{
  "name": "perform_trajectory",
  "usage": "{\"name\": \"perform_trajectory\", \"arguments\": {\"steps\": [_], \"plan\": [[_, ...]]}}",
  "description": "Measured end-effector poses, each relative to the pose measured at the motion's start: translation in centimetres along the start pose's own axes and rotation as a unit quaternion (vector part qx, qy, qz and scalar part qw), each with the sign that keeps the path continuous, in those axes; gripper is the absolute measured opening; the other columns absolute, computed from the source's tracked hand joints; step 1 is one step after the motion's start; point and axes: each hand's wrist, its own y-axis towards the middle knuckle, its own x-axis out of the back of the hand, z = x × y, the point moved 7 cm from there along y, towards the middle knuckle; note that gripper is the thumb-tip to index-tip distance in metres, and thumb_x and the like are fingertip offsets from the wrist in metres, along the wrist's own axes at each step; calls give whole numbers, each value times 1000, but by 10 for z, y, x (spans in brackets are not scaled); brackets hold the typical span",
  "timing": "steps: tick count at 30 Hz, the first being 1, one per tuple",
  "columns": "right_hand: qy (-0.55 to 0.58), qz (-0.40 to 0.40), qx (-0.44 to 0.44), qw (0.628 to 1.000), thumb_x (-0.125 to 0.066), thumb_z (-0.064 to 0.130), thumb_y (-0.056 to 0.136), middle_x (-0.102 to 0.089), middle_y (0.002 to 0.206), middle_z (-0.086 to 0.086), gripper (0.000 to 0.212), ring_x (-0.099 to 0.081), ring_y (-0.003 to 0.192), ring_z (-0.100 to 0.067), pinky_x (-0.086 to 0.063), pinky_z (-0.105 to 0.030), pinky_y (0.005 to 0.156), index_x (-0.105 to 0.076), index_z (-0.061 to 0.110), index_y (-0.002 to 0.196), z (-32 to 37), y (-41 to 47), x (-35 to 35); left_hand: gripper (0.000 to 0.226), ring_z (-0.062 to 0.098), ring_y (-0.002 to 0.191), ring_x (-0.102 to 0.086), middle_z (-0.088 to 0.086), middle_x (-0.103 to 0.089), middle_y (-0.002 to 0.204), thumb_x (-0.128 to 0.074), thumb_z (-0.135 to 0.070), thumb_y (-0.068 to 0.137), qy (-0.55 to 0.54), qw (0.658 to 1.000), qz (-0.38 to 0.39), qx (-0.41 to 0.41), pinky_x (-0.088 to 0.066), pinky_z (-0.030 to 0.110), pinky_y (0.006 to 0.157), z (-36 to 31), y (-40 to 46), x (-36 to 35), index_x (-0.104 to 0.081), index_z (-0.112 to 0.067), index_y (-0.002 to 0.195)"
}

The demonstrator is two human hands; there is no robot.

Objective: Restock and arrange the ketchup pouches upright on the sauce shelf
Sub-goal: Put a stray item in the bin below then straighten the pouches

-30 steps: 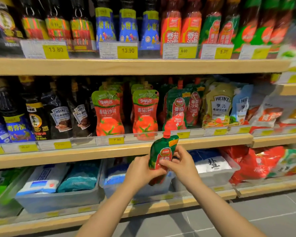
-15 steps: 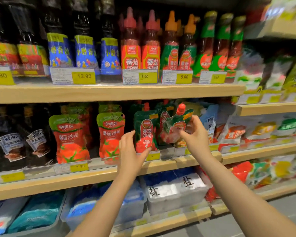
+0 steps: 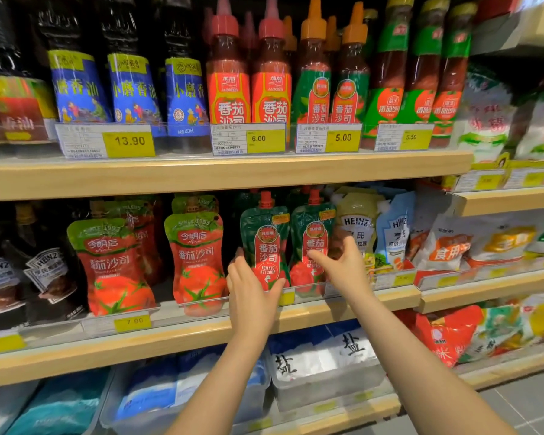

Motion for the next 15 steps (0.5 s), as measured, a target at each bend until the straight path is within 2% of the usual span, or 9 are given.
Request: {"name": "perform_trajectory", "arguments": {"steps": [3, 5, 8, 11, 15], "plan": [[-36, -24, 10, 999, -76, 53, 61, -57, 99, 14, 68, -55, 89, -10, -45, -27, 70, -39, 25, 110, -6, -15, -10, 83, 27, 118, -47, 13, -47, 127, -70, -47, 75, 66, 997, -14, 30, -45, 35, 91, 0, 3, -3, -28, -4, 133], [-89, -34, 6, 995, -76, 56, 58, -62, 93, 8, 68, -61, 85, -16, -51, -35, 66, -37, 25, 104, -8, -17, -18, 78, 27, 111, -53, 12, -53, 119, -67, -50, 76, 114, 993, -13, 42, -47, 37, 87, 0, 5, -5, -32, -4, 128], [-176, -71, 6, 982, -75, 58, 57, -62, 101, -4, 72, -61, 92, -26, -53, -43, 76, -37, 18, 104, -5, -18, -23, 72, 28, 109, -53, 12, -55, 118, -62, -50, 80, 157, 987, -15, 43, -46, 37, 87, 0, 5, -8, -34, -3, 127], [-199, -89, 27, 976, -72, 53, 63, -60, 103, -6, 64, -57, 97, -28, -48, -42, 84, -38, 16, 102, -3, -20, -27, 68, 27, 110, -53, 11, -54, 118, -59, -48, 83, 172, 984, -13, 41, -45, 36, 88, 2, 7, -8, -34, -3, 127], [-194, -84, 29, 977, -72, 49, 66, -58, 102, -7, 59, -57, 95, -29, -50, -44, 81, -36, 17, 99, -5, -18, -22, 68, 27, 112, -52, 12, -54, 120, -59, -46, 84, 166, 985, -3, 36, -47, 36, 88, 5, 10, -6, -33, -2, 129]]}}
